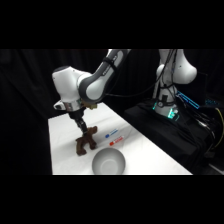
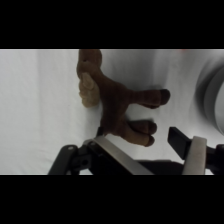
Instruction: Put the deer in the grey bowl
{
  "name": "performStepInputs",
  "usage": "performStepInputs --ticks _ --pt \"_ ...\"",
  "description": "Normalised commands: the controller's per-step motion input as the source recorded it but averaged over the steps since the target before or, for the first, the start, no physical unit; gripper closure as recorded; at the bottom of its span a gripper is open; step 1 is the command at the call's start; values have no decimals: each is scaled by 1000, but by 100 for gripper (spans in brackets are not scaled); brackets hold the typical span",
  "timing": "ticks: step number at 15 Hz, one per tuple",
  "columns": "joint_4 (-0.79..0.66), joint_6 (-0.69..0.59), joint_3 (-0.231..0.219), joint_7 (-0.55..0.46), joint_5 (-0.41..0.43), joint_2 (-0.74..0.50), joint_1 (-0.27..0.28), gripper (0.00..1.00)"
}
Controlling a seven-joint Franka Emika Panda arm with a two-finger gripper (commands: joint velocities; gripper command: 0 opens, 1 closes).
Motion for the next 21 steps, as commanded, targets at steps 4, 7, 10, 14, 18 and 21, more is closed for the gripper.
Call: performStepInputs --ticks 4,7,10,14,18,21 --pt "330 104 76 -202 35 337 -134 0" --pt "259 95 101 -206 44 255 -137 0" --pt "262 49 109 -201 62 240 -142 0" --pt "254 2 103 -183 73 180 -119 34" --pt "221 -45 63 -146 50 84 -74 68" --pt "164 -132 12 -118 -8 -23 -31 92"
